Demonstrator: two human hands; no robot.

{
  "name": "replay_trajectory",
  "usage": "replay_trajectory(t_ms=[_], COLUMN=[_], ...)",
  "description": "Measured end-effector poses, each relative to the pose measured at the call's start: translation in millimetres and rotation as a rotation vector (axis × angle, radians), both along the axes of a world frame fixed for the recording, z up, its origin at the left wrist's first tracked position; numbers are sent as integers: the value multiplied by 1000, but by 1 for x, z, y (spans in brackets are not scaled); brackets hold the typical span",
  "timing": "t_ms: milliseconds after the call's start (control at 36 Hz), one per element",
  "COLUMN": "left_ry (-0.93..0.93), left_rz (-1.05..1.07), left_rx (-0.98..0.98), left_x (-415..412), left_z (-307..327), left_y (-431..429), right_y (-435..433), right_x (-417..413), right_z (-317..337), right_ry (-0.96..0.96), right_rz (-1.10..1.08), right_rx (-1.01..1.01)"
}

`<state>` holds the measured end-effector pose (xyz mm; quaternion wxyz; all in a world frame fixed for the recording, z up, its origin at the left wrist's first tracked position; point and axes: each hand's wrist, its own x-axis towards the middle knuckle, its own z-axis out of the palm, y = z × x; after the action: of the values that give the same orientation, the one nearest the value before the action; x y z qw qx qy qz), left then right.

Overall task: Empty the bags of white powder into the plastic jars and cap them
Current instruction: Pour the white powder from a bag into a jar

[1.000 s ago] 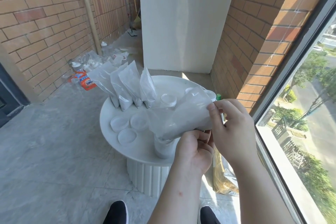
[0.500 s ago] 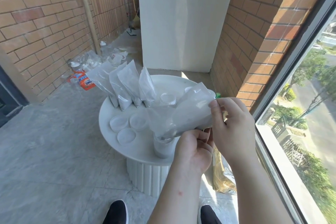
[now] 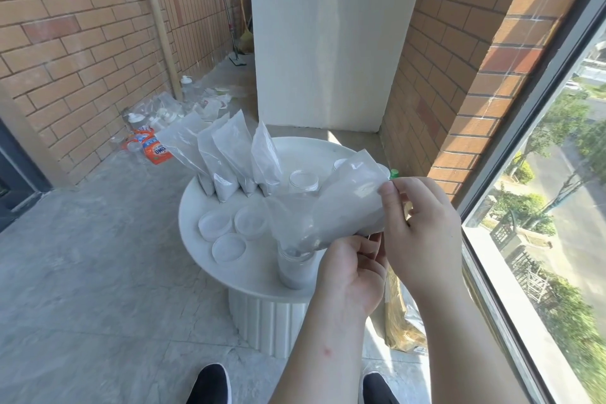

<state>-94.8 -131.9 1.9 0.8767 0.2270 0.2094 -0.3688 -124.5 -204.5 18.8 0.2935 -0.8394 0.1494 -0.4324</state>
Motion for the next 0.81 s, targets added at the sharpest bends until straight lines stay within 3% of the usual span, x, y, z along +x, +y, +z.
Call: replay_trajectory(t_ms=[806], left_ry=[1], left_rz=[-5], left_rx=[18], left_x=[2], left_z=[0], left_y=[0], right_y=[0], right_x=[3], right_z=[-1], right_ry=[-27], right_rz=[32], right_rx=[6])
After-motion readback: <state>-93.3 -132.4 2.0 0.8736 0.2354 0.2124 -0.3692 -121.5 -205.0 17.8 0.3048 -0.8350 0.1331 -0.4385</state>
